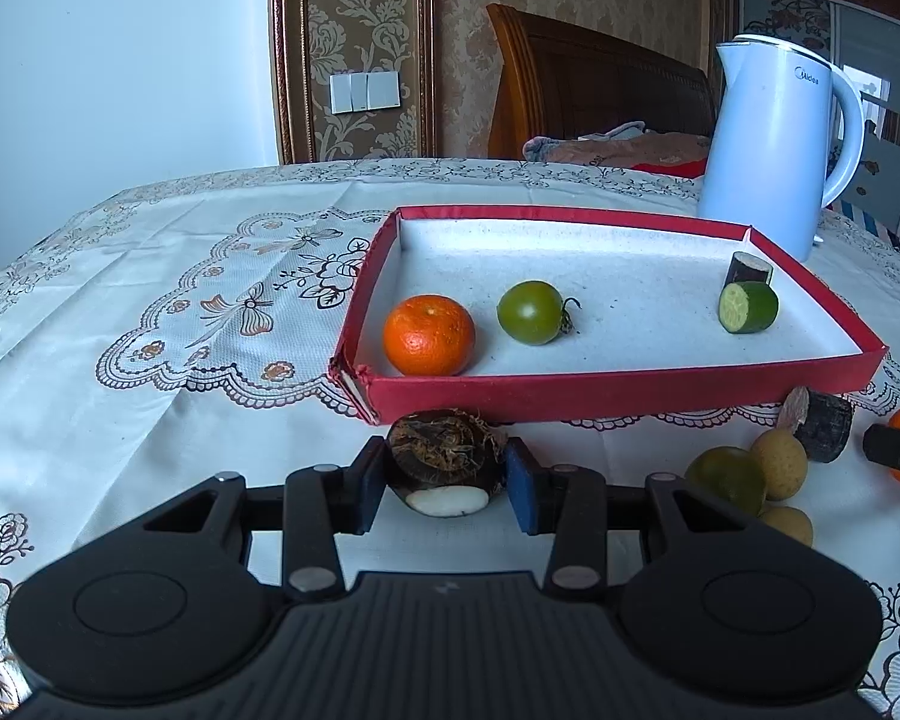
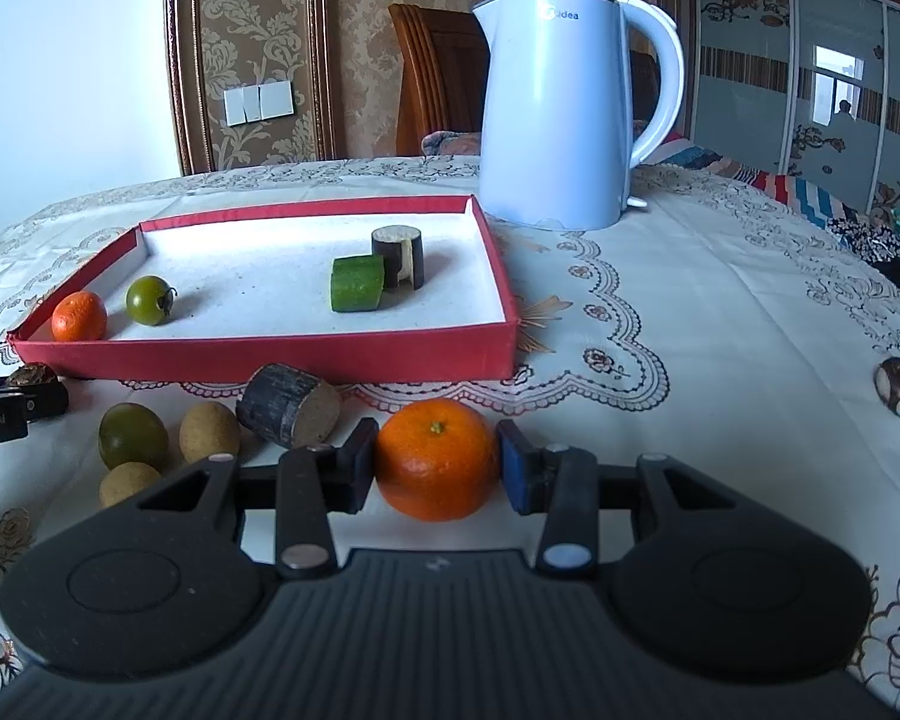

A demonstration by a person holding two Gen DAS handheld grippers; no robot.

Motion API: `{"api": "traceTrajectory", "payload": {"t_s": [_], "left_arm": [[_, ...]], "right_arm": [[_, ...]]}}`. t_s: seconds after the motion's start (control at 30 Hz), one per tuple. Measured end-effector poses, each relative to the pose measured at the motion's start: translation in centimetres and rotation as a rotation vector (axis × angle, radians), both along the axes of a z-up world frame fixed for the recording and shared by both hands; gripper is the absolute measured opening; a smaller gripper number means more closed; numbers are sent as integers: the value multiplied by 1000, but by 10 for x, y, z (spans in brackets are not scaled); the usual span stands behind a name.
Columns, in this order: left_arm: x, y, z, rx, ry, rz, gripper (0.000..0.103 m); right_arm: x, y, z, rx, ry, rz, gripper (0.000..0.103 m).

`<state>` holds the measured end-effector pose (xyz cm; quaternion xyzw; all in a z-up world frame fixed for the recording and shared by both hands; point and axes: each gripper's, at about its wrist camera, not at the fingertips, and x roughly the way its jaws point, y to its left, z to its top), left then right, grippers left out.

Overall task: Organize fruits
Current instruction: 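Grasp the brown round fruit with the left tool while the right tool grasps the mandarin orange, then carry the brown fruit and mandarin orange with both tools over the tray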

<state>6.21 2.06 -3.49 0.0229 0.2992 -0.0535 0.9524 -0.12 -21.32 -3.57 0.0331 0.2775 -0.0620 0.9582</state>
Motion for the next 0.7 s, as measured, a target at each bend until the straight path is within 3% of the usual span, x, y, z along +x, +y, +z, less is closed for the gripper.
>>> {"api": "traceTrajectory", "payload": {"t_s": [0.7], "left_arm": [[-11, -1, 18, 0, -40, -8, 41]], "right_arm": [[-8, 13, 15, -10, -52, 33, 40]]}}
